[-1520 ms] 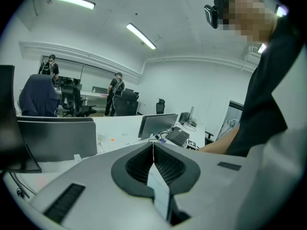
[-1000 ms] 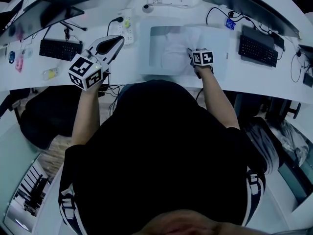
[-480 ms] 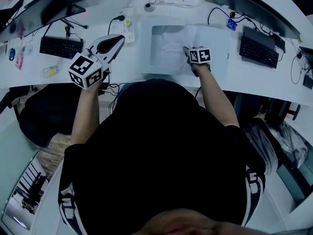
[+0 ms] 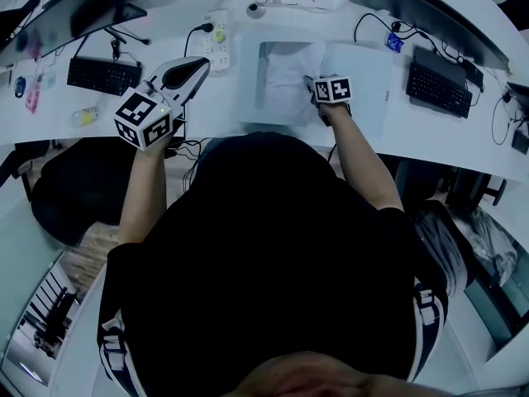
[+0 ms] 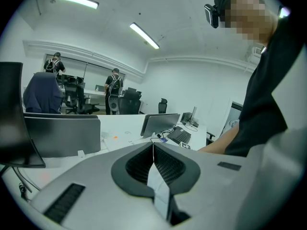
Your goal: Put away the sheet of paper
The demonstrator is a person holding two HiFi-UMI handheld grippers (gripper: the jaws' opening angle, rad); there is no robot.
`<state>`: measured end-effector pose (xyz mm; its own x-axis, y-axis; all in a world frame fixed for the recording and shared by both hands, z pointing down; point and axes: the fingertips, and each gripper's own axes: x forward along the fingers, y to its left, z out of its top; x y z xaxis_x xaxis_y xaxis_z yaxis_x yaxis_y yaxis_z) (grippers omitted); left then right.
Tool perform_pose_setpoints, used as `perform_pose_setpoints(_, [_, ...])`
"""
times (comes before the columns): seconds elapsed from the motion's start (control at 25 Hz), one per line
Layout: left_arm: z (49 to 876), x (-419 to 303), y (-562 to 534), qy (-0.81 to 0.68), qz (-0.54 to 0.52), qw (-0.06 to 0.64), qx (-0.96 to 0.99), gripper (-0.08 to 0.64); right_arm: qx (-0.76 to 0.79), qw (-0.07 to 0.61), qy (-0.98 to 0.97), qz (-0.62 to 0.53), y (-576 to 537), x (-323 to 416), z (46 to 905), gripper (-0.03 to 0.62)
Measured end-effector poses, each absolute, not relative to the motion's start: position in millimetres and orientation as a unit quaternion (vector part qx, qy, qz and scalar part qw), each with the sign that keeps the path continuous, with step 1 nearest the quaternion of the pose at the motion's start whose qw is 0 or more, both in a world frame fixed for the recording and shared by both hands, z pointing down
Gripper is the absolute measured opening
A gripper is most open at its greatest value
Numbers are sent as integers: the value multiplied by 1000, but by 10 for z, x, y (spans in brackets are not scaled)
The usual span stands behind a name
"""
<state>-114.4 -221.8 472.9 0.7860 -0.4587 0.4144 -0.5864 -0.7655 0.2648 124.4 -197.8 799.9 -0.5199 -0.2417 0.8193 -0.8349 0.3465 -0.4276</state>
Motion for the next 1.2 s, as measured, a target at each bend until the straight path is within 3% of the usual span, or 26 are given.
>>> perform_pose_setpoints(1.2, [4820,-1405,-2192,-293,167,207,919,21,324,322,-752,476,-2094,632,8106,15])
